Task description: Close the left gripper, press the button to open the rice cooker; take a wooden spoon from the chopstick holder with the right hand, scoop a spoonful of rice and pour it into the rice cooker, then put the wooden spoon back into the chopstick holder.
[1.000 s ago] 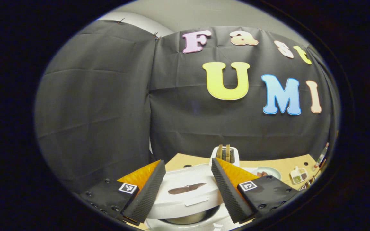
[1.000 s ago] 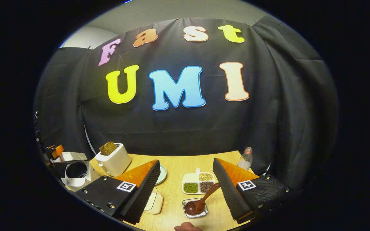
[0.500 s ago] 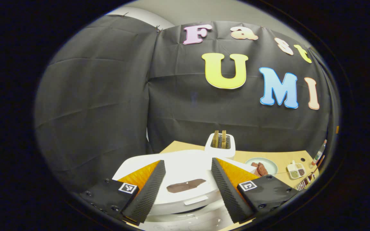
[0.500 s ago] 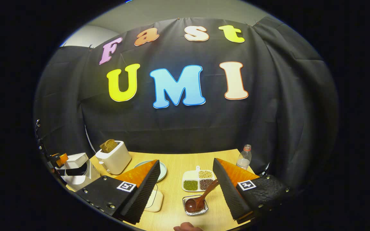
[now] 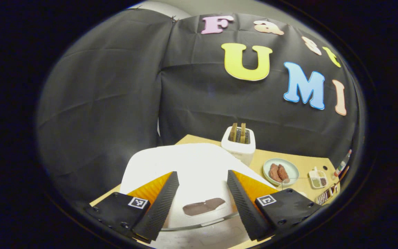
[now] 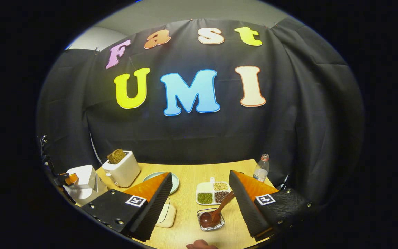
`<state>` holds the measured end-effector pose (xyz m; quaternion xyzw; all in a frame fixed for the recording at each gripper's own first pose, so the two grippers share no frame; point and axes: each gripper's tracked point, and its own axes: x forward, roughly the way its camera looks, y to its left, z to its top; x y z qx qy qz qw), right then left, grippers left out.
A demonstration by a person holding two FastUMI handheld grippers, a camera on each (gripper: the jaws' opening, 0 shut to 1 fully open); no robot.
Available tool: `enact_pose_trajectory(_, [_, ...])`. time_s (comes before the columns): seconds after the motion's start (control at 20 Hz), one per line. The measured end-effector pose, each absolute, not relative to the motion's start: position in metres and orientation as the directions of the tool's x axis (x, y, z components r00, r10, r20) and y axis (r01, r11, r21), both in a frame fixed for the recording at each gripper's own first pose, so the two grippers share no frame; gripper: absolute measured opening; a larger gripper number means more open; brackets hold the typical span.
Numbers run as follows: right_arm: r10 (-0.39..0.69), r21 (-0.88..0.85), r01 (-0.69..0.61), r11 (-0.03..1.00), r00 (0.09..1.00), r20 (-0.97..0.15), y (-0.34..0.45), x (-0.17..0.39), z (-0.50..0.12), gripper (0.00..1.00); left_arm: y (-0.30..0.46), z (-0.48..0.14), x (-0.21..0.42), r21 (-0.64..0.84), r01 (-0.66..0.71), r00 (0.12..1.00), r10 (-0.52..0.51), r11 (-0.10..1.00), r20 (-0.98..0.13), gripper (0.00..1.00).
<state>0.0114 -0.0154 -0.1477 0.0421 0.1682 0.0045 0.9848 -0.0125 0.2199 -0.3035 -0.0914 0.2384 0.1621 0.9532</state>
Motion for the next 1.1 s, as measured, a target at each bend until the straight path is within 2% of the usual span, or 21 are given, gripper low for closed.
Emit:
enact_pose_trajectory(0.05, [0.024,0.087,0.006,0.996,0.943,-0.333,-0.015,0.013,-0.148,0.99,0.219,-0.312,-0.015,-0.101,-0.359,0.819,0.261,0.928,-0.511,0.98])
enact_pose_trajectory(0.1, [0.024,0.088,0.006,0.996,0.942,-0.334,-0.015,0.010,-0.144,0.99,0.217,-0.315,-0.017,-0.081,-0.357,0.812,0.266,0.931,-0.520,0.93])
enact_pose_trajectory(0.2, [0.028,0.093,0.004,0.996,0.941,-0.337,-0.013,0.010,-0.147,0.99,0.215,-0.322,-0.016,-0.009,-0.339,0.783,0.277,0.941,-0.557,0.95])
enact_pose_trajectory(0.3, [0.034,0.106,0.003,0.994,0.939,-0.343,-0.010,0.010,-0.151,0.99,0.217,-0.315,-0.014,-0.033,-0.349,0.780,0.270,0.937,-0.565,0.99])
enact_pose_trajectory(0.45, [0.046,0.118,-0.006,0.993,0.941,-0.334,-0.005,0.011,-0.148,0.99,0.222,-0.303,-0.010,-0.087,-0.344,0.807,0.247,0.935,-0.536,0.96])
enact_pose_trajectory(0.55, [0.044,0.108,-0.010,0.994,0.947,-0.317,-0.007,0.013,-0.139,0.99,0.222,-0.276,-0.004,-0.085,-0.331,0.847,0.256,0.940,-0.465,0.94])
enact_pose_trajectory(0.6, [0.046,0.113,-0.011,0.994,0.949,-0.313,-0.008,0.014,-0.135,0.99,0.215,-0.256,0.001,-0.082,-0.309,0.870,0.246,0.948,-0.428,0.97])
enact_pose_trajectory(0.75, [0.055,0.159,-0.011,0.987,0.960,-0.275,-0.006,0.018,-0.110,0.99,0.180,-0.195,0.020,-0.070,-0.232,0.925,0.197,0.970,-0.325,0.97])
enact_pose_trajectory(0.95, [0.049,0.158,-0.006,0.987,0.962,-0.270,-0.007,0.018,-0.081,0.99,0.114,-0.093,0.039,-0.170,-0.124,0.982,0.096,0.978,-0.164,0.97])
enact_pose_trajectory(1.1, [0.012,0.147,0.024,0.989,0.971,-0.241,-0.015,0.017,-0.058,0.99,0.068,-0.049,0.040,-0.190,-0.045,0.996,0.030,0.981,-0.081,0.95])
